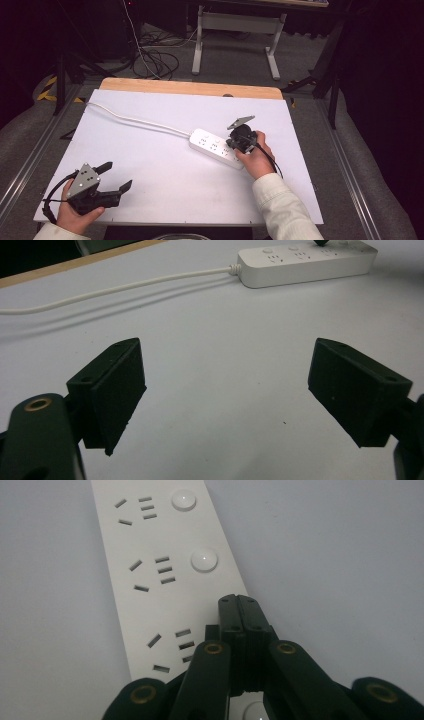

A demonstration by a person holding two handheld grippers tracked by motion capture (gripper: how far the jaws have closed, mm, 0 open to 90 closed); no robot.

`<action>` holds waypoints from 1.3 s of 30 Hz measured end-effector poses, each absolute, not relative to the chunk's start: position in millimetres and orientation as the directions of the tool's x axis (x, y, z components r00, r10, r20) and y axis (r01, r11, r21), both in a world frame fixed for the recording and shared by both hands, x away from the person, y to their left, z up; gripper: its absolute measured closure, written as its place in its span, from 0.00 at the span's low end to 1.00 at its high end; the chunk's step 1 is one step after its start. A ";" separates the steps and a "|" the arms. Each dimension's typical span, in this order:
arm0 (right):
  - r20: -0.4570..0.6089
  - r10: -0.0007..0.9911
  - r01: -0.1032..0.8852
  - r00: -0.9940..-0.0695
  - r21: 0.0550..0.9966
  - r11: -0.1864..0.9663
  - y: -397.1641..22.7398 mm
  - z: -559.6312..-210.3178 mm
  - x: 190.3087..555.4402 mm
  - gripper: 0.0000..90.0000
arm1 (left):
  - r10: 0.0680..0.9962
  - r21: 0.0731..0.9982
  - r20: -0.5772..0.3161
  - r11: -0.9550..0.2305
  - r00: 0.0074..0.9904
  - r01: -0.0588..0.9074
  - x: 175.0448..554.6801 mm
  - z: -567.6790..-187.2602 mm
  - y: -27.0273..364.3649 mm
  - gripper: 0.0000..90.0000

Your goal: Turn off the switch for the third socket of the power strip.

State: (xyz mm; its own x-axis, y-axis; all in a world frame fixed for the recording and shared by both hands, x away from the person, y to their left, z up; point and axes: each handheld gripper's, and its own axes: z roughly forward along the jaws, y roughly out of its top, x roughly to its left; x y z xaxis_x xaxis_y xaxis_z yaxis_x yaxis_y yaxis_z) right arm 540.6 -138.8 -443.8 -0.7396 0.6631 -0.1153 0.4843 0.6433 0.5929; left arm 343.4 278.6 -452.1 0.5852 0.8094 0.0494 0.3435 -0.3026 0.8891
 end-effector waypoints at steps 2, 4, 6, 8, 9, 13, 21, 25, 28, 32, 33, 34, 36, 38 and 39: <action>-0.125 0.661 0.480 -0.740 0.590 0.649 -137.9 -443.8 540.0 1.00 | 0.809 0.889 0.049 -0.302 0.585 0.344 343.4 -452.2 278.5 0.17; -0.135 0.661 0.478 -0.738 0.587 0.654 -136.8 -443.8 539.1 1.00 | 0.809 0.889 0.049 -0.303 0.586 0.343 343.3 -452.0 278.5 0.17; -0.131 0.665 0.482 -0.735 0.589 0.648 -137.2 -443.9 539.2 1.00 | 0.809 0.889 0.049 -0.303 0.586 0.344 343.1 -452.0 278.5 0.17; -0.106 0.673 0.492 -0.732 0.601 0.630 -139.5 -444.6 539.7 1.00 | 0.809 0.889 0.049 -0.303 0.586 0.344 343.1 -452.0 278.4 0.17; -0.101 0.676 0.494 -0.730 0.605 0.624 -140.5 -445.0 539.7 1.00 | 0.809 0.889 0.049 -0.303 0.586 0.344 343.2 -452.1 278.2 0.17; -0.082 0.683 0.500 -0.726 0.620 0.605 -142.9 -446.2 539.8 1.00 | 0.810 0.889 0.046 -0.300 0.585 0.345 343.2 -452.5 277.7 0.17; -0.098 0.687 0.496 -0.720 0.619 0.609 -141.2 -446.9 538.1 1.00 | 0.810 0.889 0.046 -0.300 0.585 0.346 343.2 -452.5 277.5 0.17; -0.094 0.684 0.497 -0.723 0.617 0.610 -141.3 -446.6 538.7 1.00 | 0.810 0.888 0.047 -0.302 0.585 0.346 343.2 -452.7 277.3 0.17; -0.096 0.685 0.497 -0.722 0.616 0.611 -141.0 -447.2 538.8 1.00 | 0.809 0.887 0.048 -0.304 0.585 0.347 343.9 -452.9 277.3 0.17; -0.091 0.688 0.508 -0.720 0.606 0.612 -140.1 -445.1 540.0 1.00 | 0.810 0.887 0.047 -0.303 0.585 0.349 343.9 -452.6 277.1 0.17; -0.092 0.686 0.498 -0.722 0.618 0.608 -140.9 -441.2 539.3 1.00 | 0.810 0.887 0.047 -0.303 0.585 0.349 343.9 -452.6 277.1 0.17; -0.081 0.686 0.507 -0.723 0.613 0.606 -141.5 -438.3 539.1 1.00 | 0.810 0.888 0.044 -0.300 0.585 0.349 343.9 -452.7 276.7 0.17; -0.067 0.690 0.489 -0.721 0.657 0.574 -143.4 -430.5 535.2 1.00 | 0.808 0.886 0.046 -0.304 0.587 0.350 344.1 -452.8 276.6 0.17; -0.070 0.688 0.480 -0.722 0.666 0.571 -142.9 -426.2 532.8 1.00 | 0.808 0.886 0.047 -0.305 0.588 0.349 344.5 -452.6 277.1 0.17; -0.080 0.681 0.461 -0.728 0.678 0.572 -141.0 -419.5 529.0 1.00 | 0.808 0.886 0.046 -0.304 0.587 0.349 344.5 -452.6 277.2 0.17</action>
State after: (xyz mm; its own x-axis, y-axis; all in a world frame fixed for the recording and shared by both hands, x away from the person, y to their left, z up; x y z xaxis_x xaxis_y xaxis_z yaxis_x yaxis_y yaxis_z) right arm 529.0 -141.0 -419.5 -0.7280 0.6809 -0.0799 0.4609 0.5724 0.6782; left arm 344.5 277.2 -452.6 0.5872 0.8081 0.0463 0.3489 -0.3043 0.8864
